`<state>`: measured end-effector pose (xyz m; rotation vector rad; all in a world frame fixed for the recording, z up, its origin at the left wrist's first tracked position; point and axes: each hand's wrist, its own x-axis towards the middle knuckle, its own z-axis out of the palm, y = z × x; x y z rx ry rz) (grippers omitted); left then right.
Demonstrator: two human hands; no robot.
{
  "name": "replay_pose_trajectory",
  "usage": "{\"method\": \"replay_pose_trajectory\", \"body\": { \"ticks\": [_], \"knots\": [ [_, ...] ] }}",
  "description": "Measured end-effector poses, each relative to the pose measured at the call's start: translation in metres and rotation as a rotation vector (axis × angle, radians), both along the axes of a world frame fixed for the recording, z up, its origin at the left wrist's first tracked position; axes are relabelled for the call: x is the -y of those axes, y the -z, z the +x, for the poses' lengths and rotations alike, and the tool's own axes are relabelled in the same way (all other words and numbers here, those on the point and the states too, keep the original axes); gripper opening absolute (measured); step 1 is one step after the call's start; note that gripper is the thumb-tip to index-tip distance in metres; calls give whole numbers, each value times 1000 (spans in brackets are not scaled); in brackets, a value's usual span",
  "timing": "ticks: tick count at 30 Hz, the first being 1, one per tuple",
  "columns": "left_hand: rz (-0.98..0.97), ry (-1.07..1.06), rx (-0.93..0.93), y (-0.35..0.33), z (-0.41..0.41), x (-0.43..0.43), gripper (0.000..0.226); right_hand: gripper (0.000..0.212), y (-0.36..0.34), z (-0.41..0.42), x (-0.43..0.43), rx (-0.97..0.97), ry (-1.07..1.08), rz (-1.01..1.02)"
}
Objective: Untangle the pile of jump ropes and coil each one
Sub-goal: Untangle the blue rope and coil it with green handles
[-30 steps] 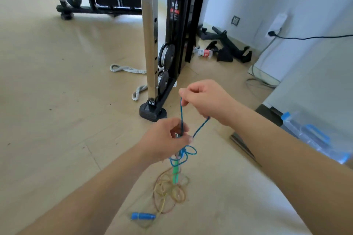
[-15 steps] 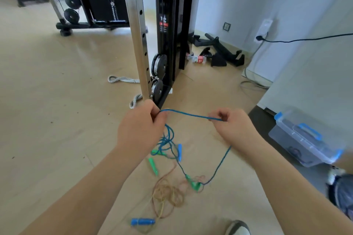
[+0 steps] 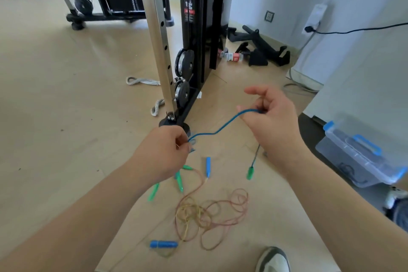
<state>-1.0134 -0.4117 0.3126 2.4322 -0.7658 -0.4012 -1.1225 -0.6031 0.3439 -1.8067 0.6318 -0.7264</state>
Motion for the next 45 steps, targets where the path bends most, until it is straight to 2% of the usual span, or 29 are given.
{"method": "replay_pose_trajectory", "body": {
  "ticks": [4,9,13,16,18,21,24,25,28,30,32,34,36,38,42,44,45],
  "knots": [
    [-62,24,38,-3,-8,2,15,29,9,4,-7,-179,-166,8],
    [-357,-47,-193,-14,-1,4,18,21,20,9,-14,-464,-319,11],
    [-436,-32,-269,-18,-2,-3,17,25,17,5,-15,-523,-493,162],
    [-422,13,-309,-15,-4,-3,18,10,17,5,-20,-489,-467,208],
    [-382,54,-295,-13,-5,-3,19,9,23,11,-17,-463,-298,44],
    [-307,52,-237,-14,-5,-3,20,14,28,14,2,-567,-29,-383],
    [-256,51,-299,-11,-5,-1,14,12,35,5,19,-769,40,-461],
    [-245,70,-321,-10,-7,0,10,13,39,5,20,-772,-4,-417],
    [-242,164,-316,-6,-14,8,6,19,42,8,2,-501,-222,-23],
    [-291,213,-338,-6,-20,14,4,25,33,10,-13,-377,-391,150],
    [-367,222,-332,-6,-21,19,4,36,27,10,-19,-330,-504,178],
    [-402,184,-239,-3,-17,21,7,45,22,9,-18,-415,-496,-19],
    [-360,167,-168,2,-10,21,7,44,21,7,-13,-502,-421,-191],
    [-232,189,-150,6,-7,19,6,42,20,6,-12,-432,-336,-187],
    [295,287,-138,21,2,7,19,48,21,12,1,-195,26,-81],
    [348,254,-166,25,8,2,23,52,28,7,21,-237,148,-151],
    [322,219,-154,25,11,0,24,52,34,2,31,-330,169,-206]
  ]
}}
